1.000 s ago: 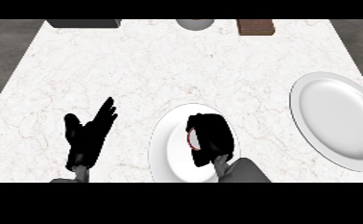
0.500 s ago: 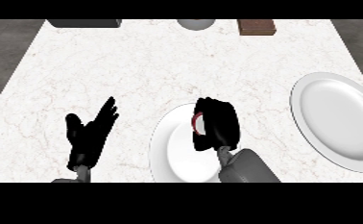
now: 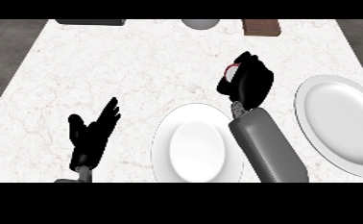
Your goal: Pick the can from the plate and place it in the plate
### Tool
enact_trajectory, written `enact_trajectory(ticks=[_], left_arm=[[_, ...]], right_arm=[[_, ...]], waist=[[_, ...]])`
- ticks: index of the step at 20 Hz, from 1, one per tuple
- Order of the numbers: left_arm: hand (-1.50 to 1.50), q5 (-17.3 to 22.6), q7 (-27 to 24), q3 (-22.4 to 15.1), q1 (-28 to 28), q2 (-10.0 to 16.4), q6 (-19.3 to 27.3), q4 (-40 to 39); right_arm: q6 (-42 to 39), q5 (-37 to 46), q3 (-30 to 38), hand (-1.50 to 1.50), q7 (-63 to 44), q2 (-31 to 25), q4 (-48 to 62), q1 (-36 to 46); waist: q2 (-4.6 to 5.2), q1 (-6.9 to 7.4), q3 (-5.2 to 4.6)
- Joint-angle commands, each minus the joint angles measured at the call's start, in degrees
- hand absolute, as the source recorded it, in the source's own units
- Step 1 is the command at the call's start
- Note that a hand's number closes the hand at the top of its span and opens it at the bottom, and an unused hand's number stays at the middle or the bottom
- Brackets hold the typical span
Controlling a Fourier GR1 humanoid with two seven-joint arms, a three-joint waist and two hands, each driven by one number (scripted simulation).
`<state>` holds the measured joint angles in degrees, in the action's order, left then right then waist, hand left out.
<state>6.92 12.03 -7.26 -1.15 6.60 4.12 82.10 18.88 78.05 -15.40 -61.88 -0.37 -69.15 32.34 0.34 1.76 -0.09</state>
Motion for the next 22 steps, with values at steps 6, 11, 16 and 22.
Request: enact_trajectory(ticks=[6, 11, 16, 22], left_arm=[[0.00, 0.6, 0.9, 1.2, 0.8, 0.1, 0.5, 0.2], [0.00, 0.8, -0.3, 1.1, -0.5, 0.6, -0.9, -1.1], [0.00, -1.0, -0.7, 0.0, -1.8, -0.7, 1.4, 0.9], [0.00, 0.9, 0.8, 1.7, -1.6, 0.4, 0.2, 2.2]], right_arm=[[14.7, 16.1, 10.6, 1.50, -17.2, 0.3, 0.1, 4.4], [21.0, 20.3, 14.5, 1.50, -18.3, 0.3, -2.7, 1.5], [27.1, 24.0, 20.1, 1.50, -14.4, 0.3, -6.1, -5.5], [32.8, 27.4, 31.6, 1.50, -8.3, -1.0, -6.3, -9.7]], waist=[[-0.18, -1.26, 0.12], [-0.02, -1.07, 0.12], [-0.28, -1.64, 0.15], [-0.24, -1.68, 0.15]])
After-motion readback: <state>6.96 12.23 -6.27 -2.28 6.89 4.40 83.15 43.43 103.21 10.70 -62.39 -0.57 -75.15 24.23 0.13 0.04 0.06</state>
